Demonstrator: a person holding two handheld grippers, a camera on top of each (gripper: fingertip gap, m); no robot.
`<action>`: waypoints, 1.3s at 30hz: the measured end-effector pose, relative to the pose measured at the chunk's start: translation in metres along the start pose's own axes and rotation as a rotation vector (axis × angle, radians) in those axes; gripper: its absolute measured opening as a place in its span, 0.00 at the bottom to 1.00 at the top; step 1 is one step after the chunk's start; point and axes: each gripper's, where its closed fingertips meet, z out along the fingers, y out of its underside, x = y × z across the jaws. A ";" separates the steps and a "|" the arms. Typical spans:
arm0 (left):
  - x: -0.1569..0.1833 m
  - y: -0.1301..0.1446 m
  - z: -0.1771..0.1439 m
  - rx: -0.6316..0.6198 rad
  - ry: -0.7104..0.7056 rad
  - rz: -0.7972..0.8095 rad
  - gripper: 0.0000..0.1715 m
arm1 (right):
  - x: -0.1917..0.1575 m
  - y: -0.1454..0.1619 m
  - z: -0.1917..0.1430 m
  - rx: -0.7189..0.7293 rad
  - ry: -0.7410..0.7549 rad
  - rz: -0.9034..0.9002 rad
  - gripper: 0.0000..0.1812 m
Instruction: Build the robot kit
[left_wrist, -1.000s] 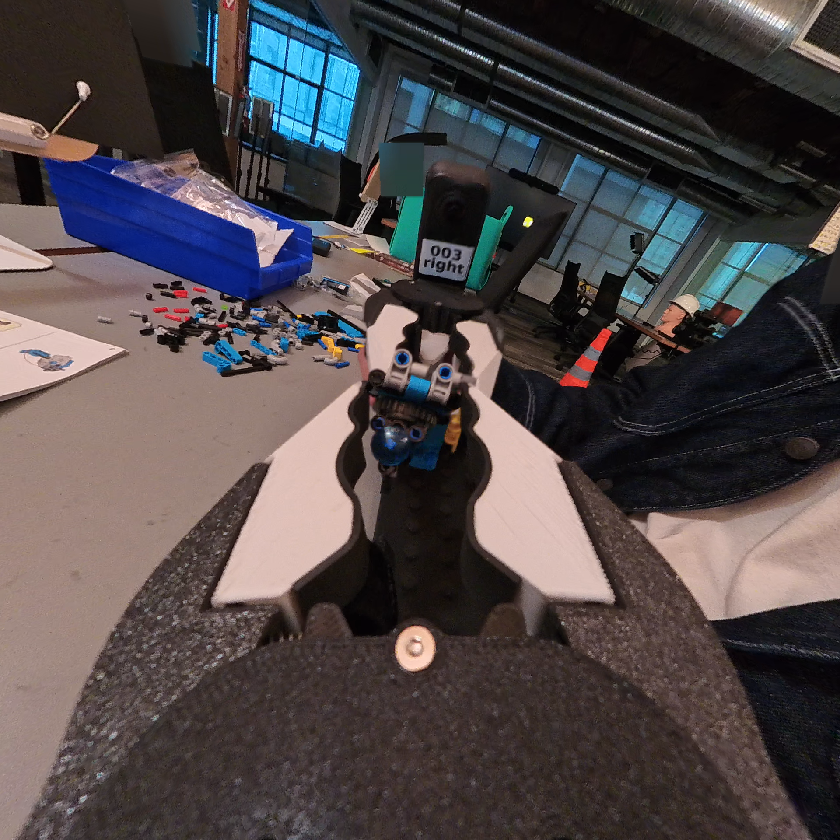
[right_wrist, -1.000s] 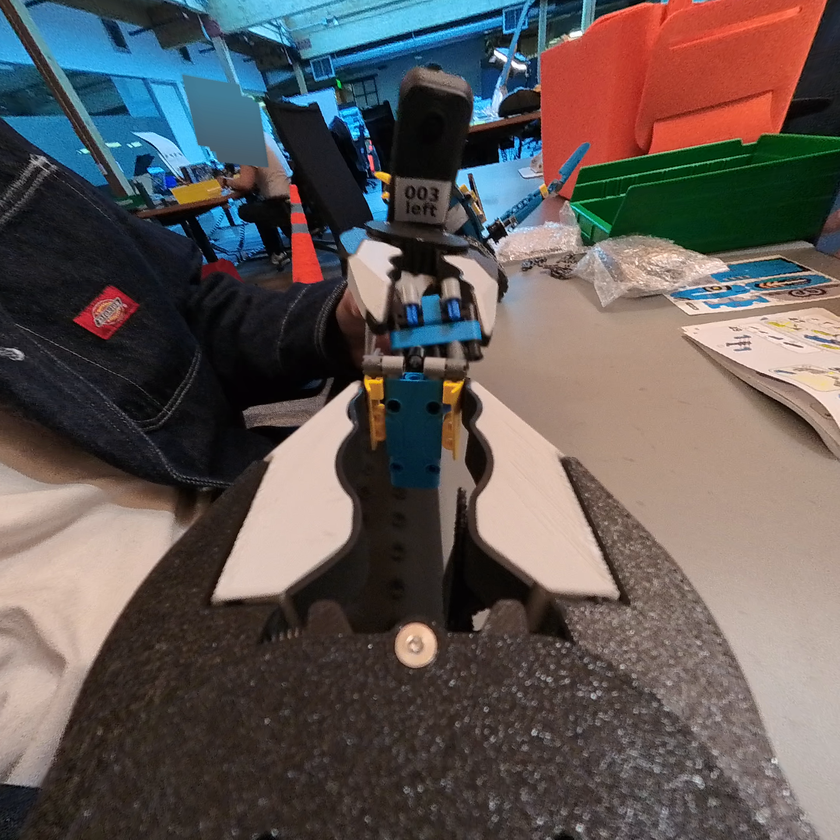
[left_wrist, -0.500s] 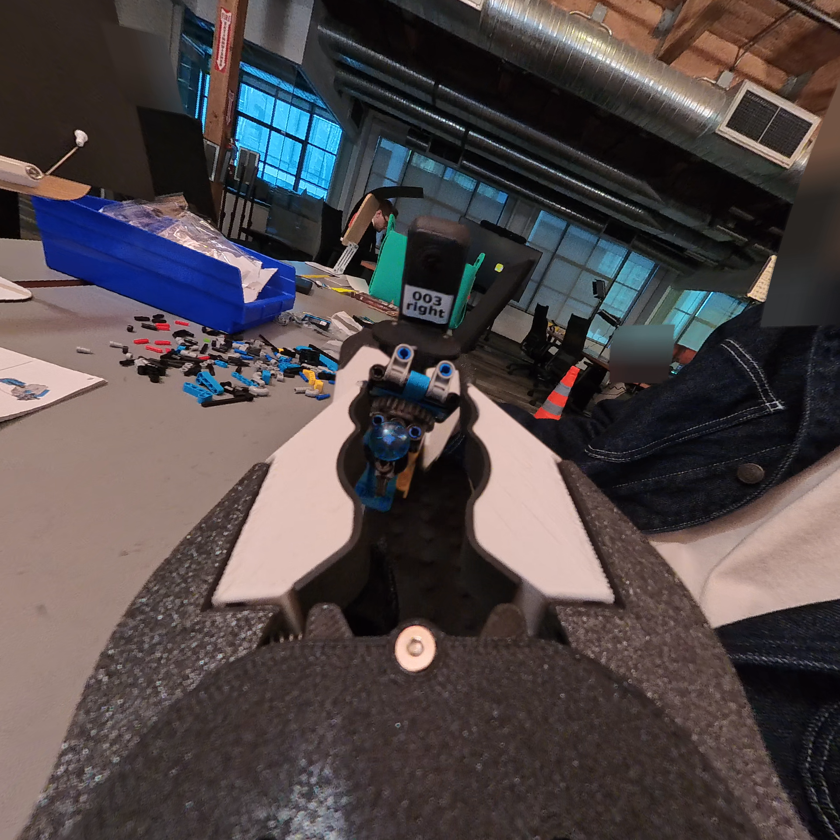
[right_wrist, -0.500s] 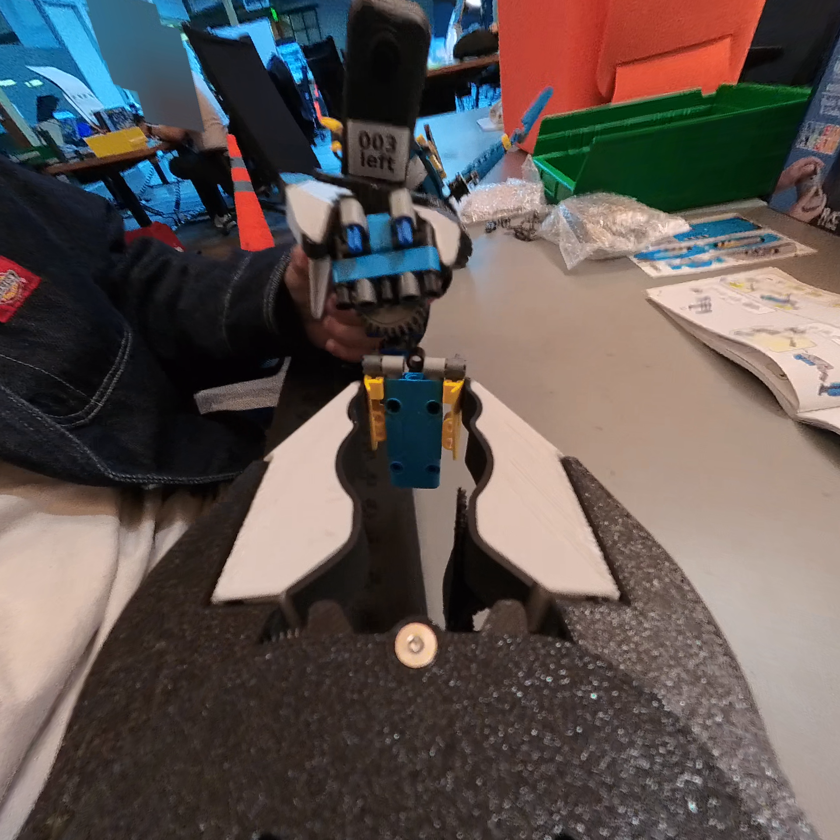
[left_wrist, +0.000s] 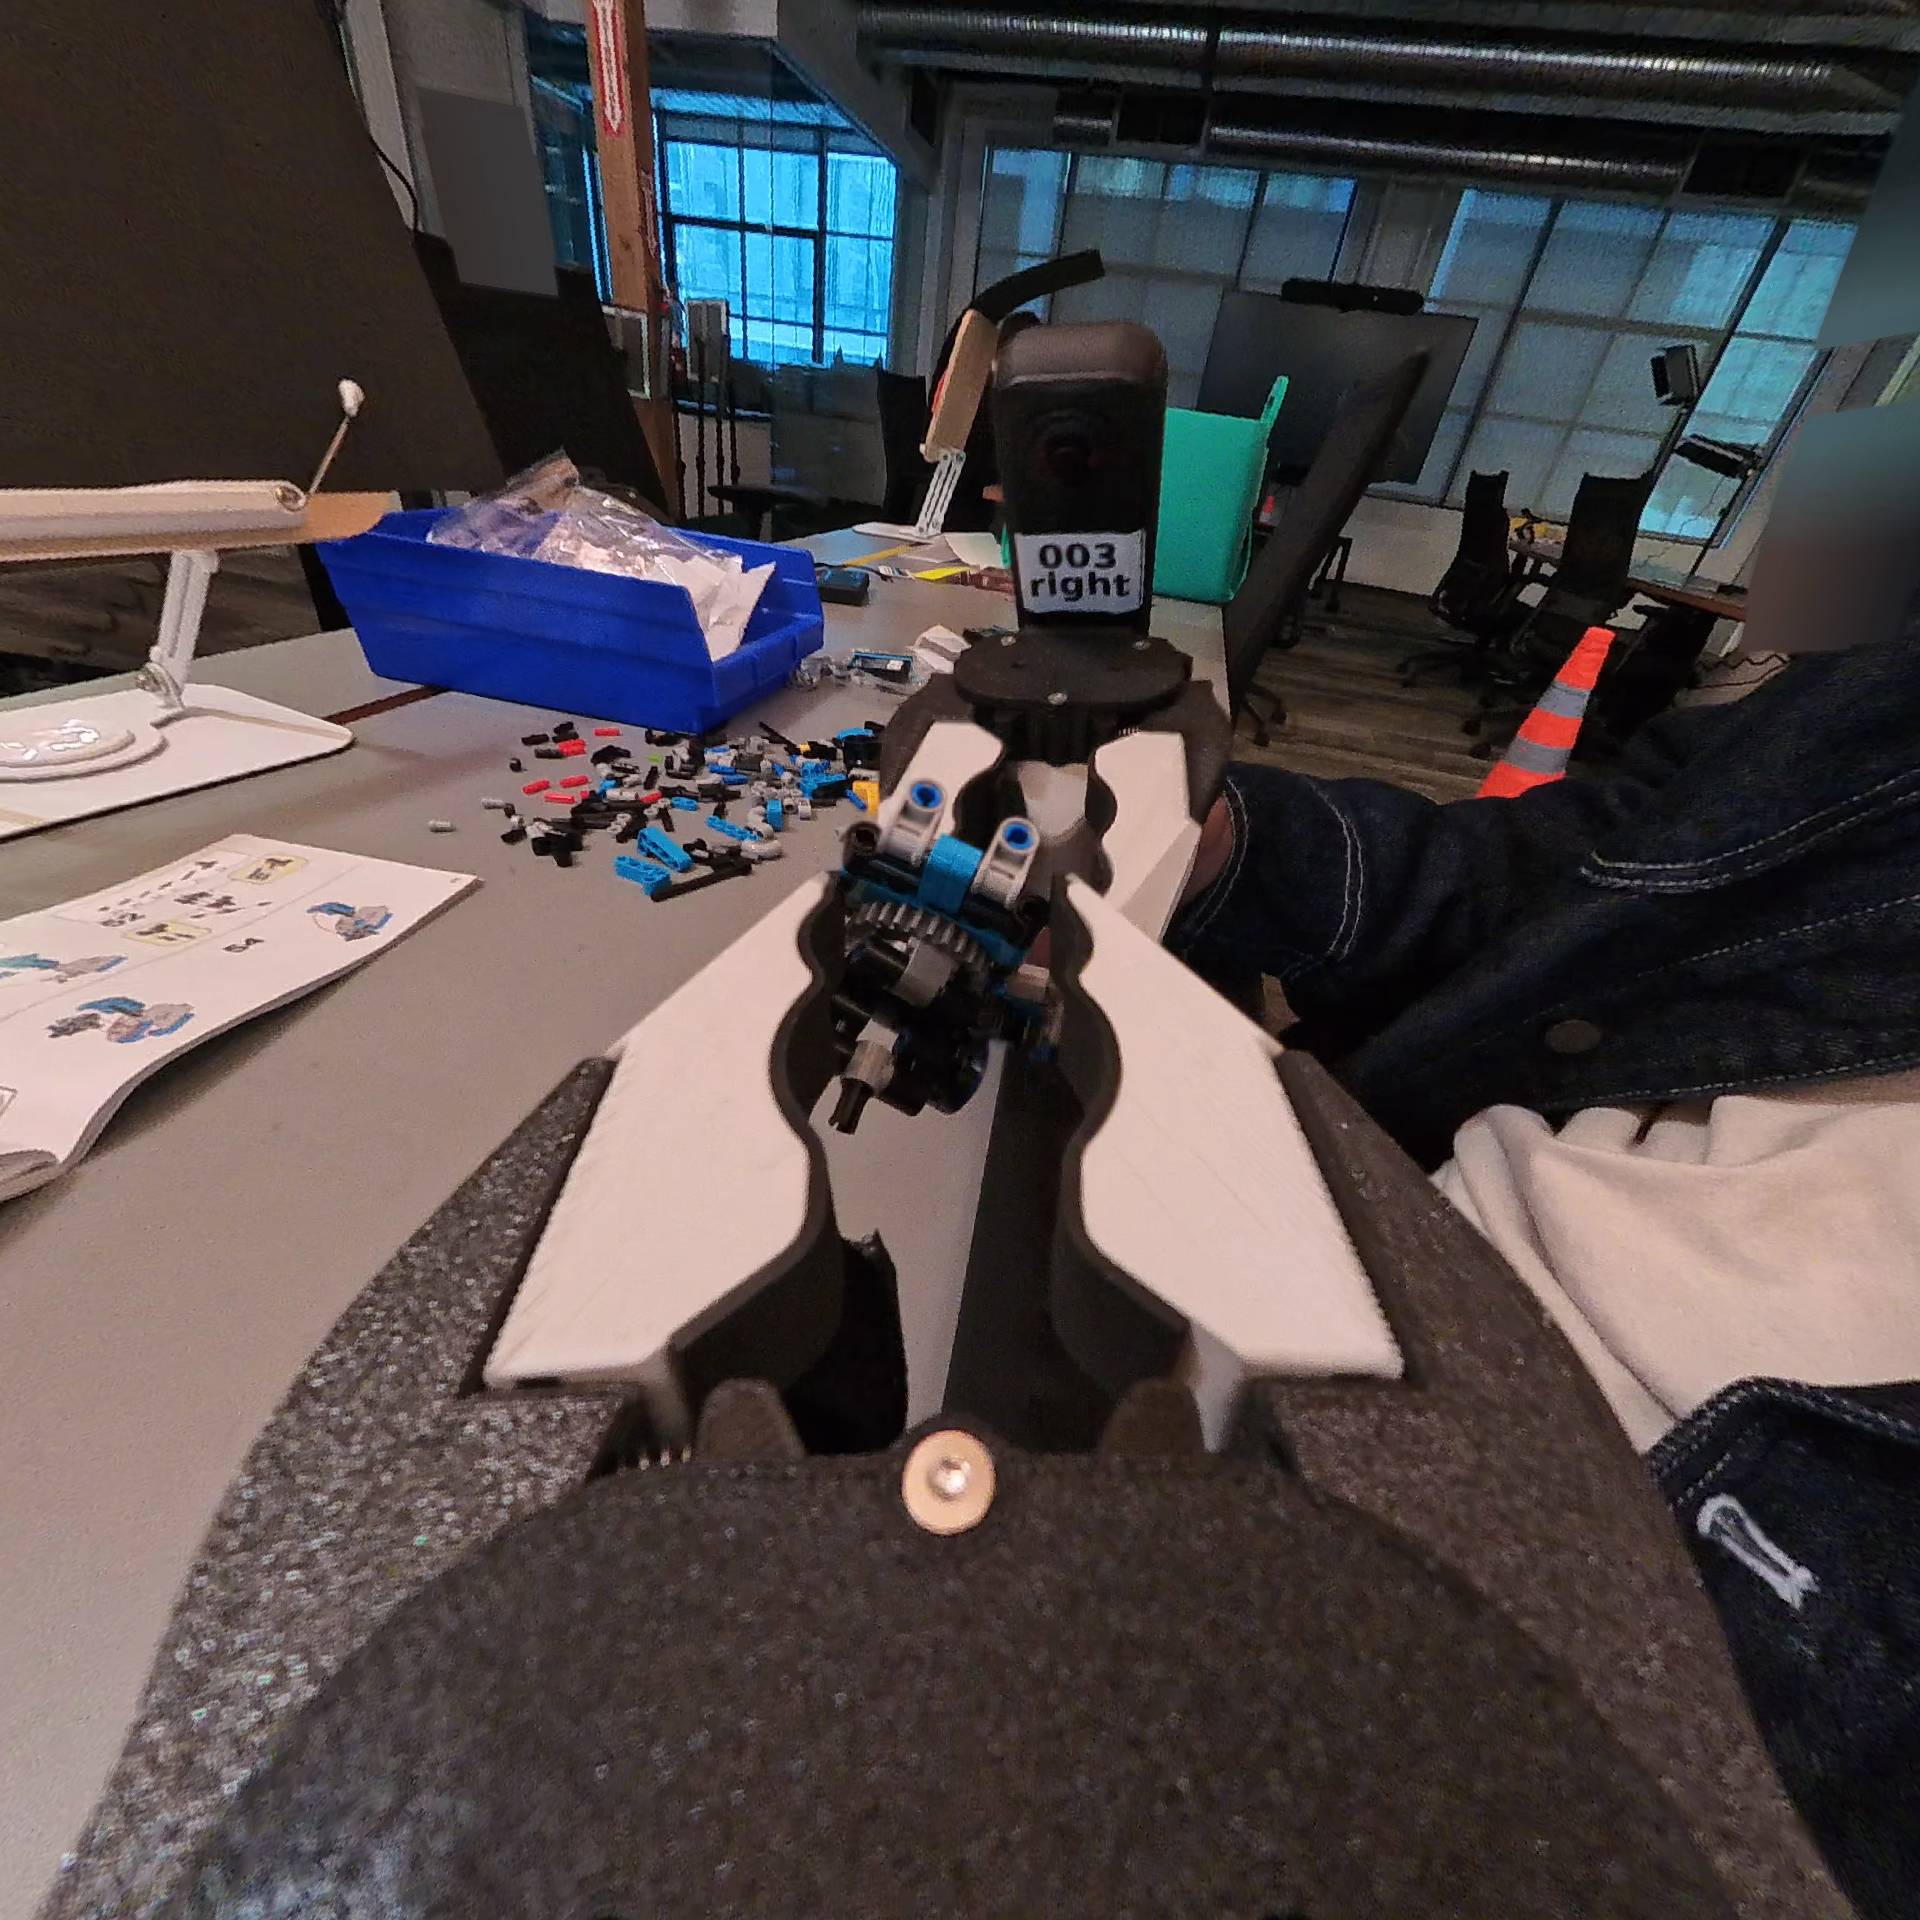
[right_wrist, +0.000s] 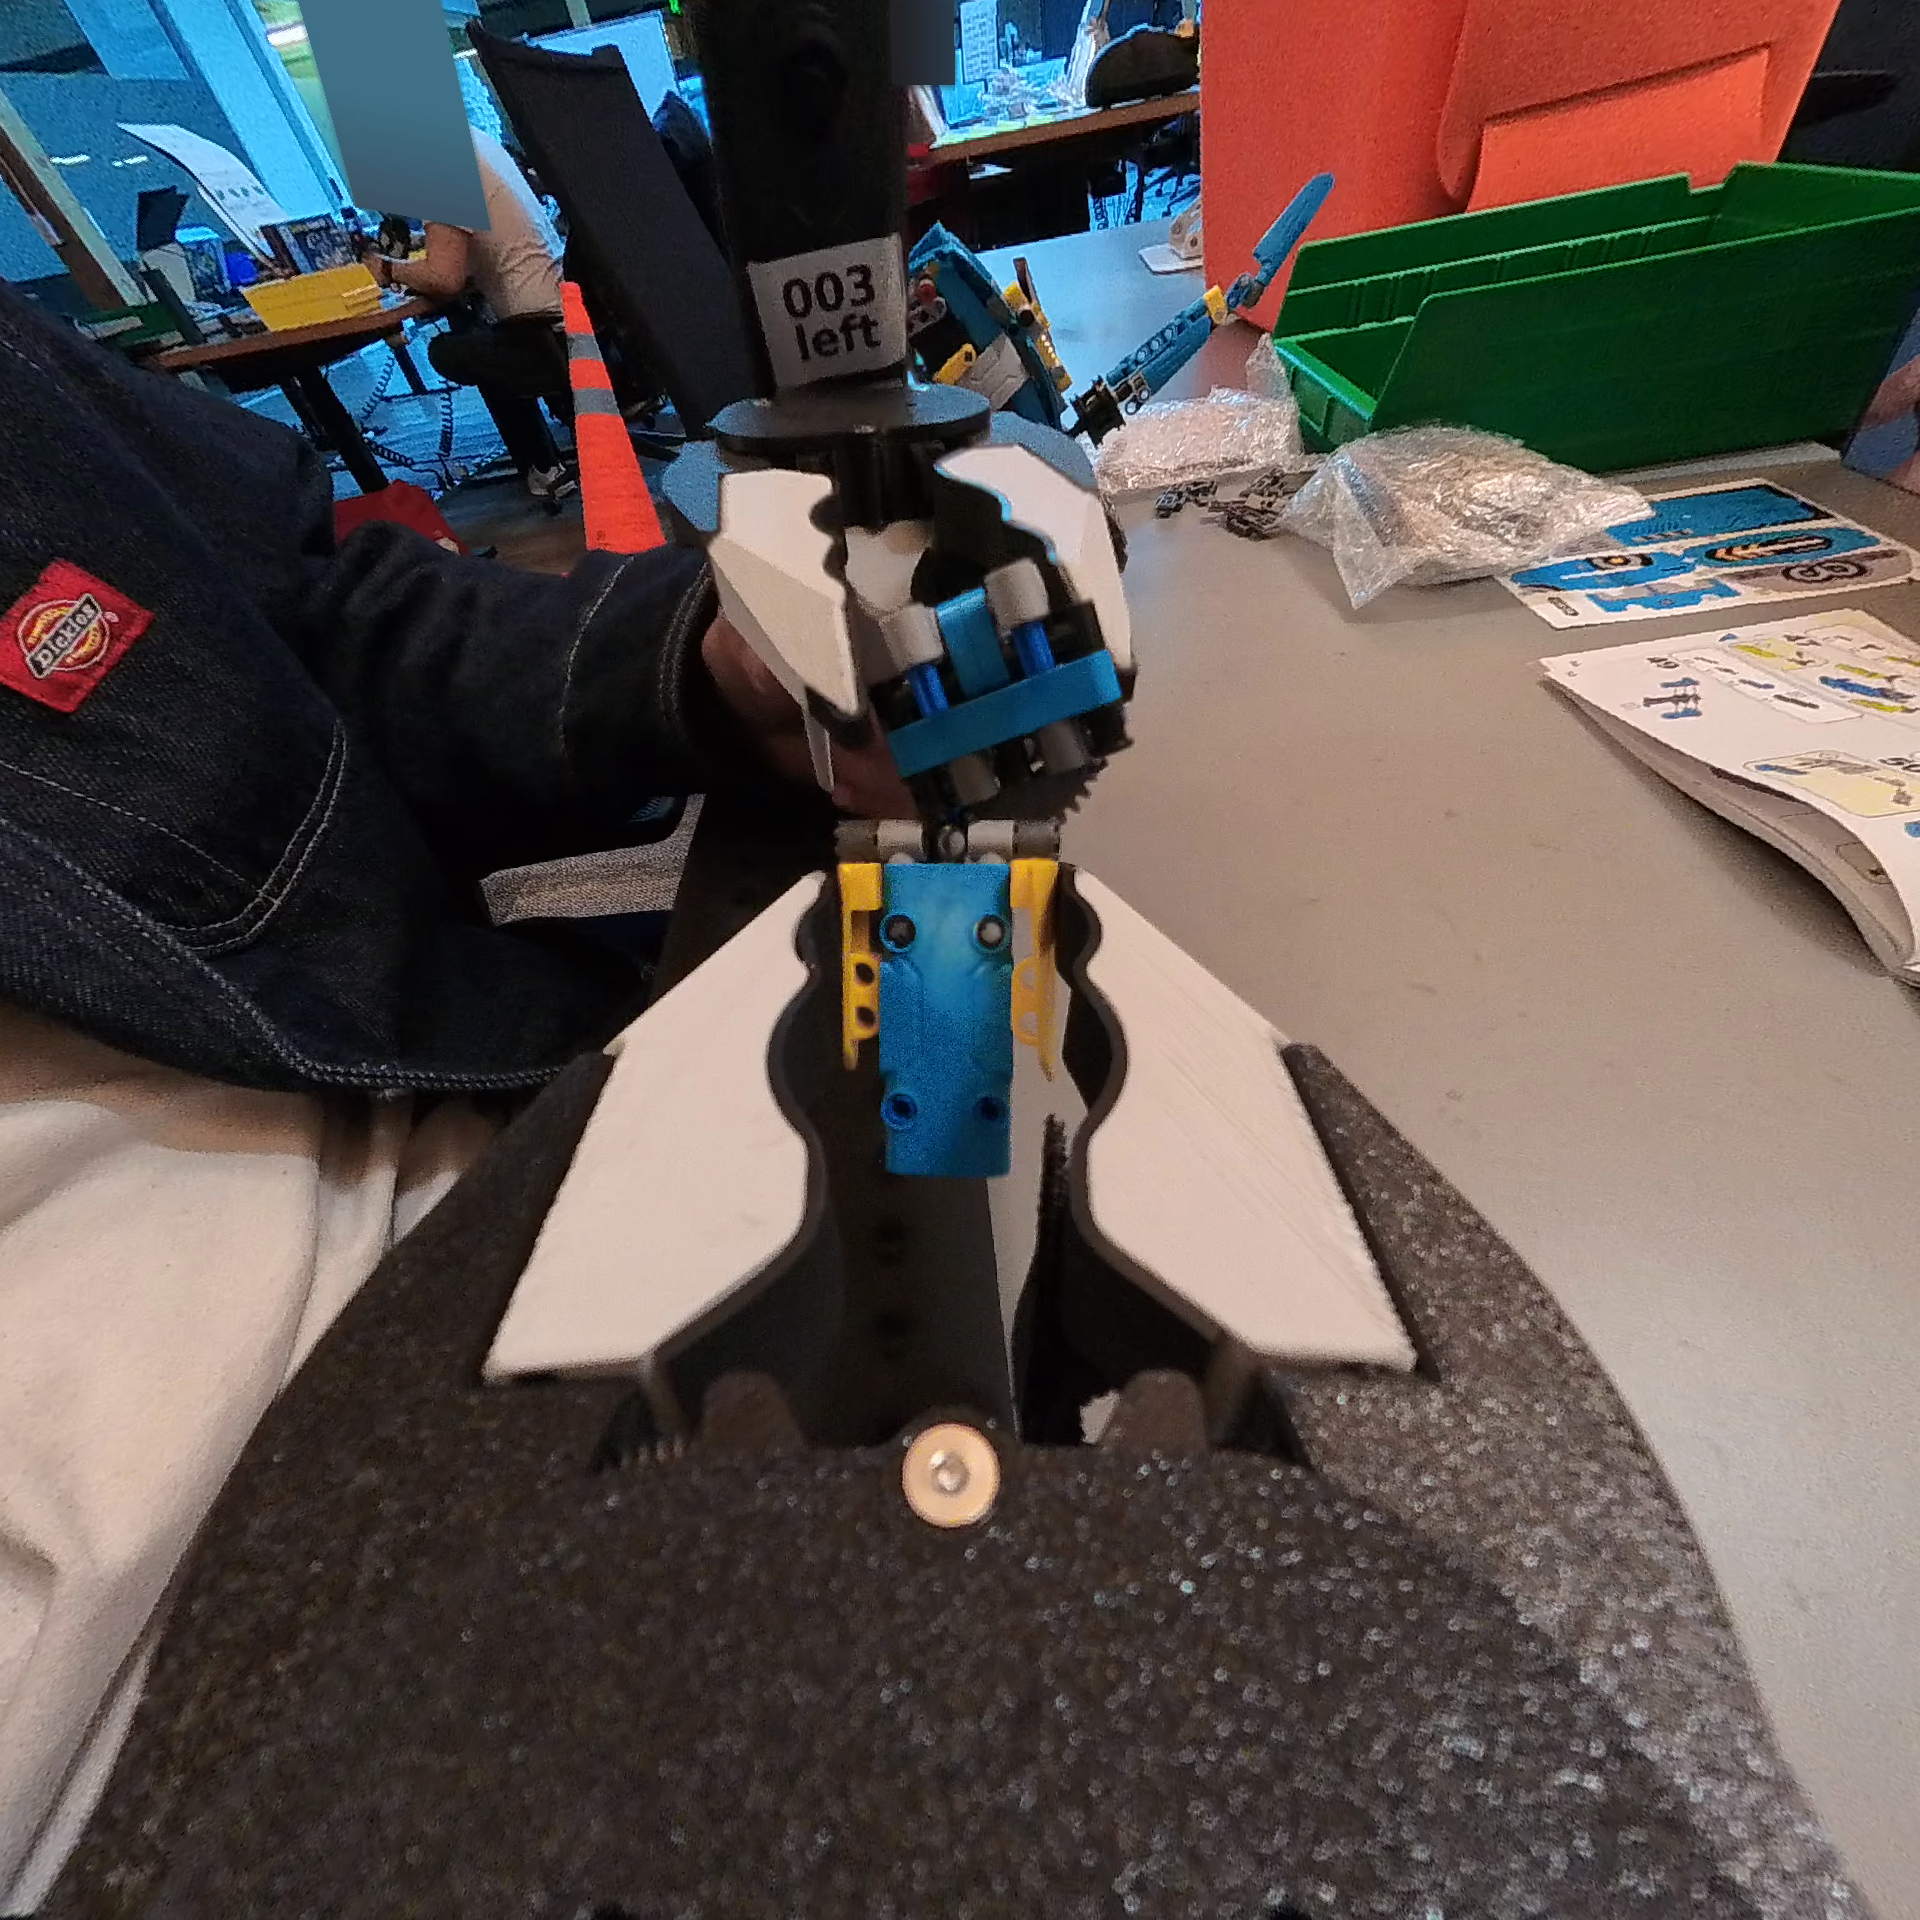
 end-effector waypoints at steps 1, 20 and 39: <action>-0.001 0.003 -0.001 -0.022 0.001 0.005 0.23 | 0.000 -0.001 -0.001 0.009 -0.002 0.000 0.22; -0.064 0.047 -0.012 -0.253 -0.170 -0.270 0.07 | 0.066 0.097 -0.032 -0.531 0.279 0.089 0.22; -0.051 -0.004 0.006 0.224 -0.032 -0.767 0.07 | 0.068 -0.037 -0.009 0.081 0.721 -0.241 0.28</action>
